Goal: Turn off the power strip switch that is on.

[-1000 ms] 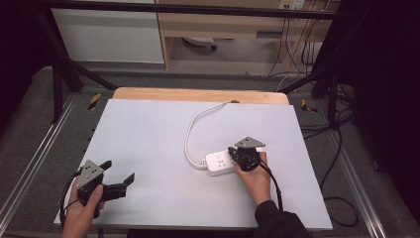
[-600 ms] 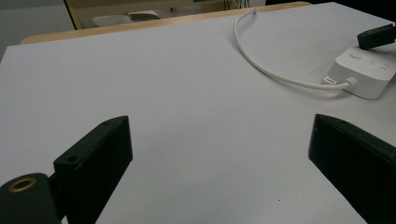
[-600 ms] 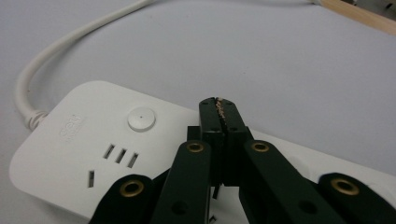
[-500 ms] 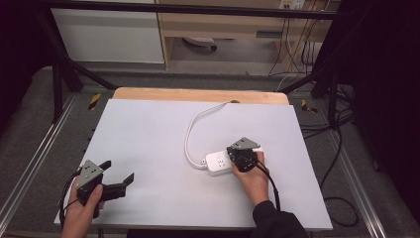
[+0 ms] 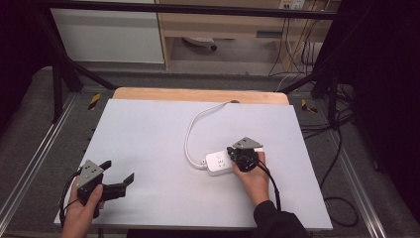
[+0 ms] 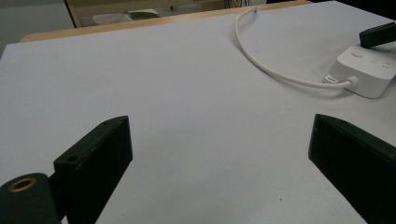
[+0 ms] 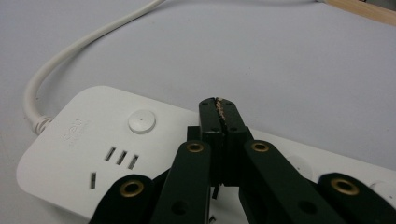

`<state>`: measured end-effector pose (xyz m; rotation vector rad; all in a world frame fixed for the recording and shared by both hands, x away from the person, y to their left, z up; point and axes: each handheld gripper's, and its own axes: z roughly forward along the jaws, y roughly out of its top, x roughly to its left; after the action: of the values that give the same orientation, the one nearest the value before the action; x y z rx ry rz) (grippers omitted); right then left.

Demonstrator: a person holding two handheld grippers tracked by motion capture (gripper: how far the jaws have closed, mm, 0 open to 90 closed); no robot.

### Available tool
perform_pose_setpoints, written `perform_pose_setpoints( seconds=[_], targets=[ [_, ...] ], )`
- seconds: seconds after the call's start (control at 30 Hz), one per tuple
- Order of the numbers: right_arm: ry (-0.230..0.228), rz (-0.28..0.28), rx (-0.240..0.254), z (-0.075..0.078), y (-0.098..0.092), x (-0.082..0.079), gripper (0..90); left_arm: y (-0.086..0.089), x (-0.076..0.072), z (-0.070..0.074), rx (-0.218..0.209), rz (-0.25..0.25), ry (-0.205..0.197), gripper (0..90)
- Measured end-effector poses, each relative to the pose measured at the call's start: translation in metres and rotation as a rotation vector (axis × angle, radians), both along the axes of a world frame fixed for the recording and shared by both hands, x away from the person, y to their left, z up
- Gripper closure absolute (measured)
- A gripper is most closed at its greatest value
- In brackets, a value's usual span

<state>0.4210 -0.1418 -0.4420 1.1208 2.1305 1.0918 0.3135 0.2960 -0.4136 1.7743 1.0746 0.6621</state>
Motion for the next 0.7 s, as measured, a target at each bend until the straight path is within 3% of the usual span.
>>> perform_pose_setpoints(
  seconds=[0.7],
  targets=[
    [0.016,0.024,0.053,0.001,0.0019,0.0016,90.0,-0.0002,0.0007,-0.0011,-0.002,0.005,0.005,6.2]
  ],
)
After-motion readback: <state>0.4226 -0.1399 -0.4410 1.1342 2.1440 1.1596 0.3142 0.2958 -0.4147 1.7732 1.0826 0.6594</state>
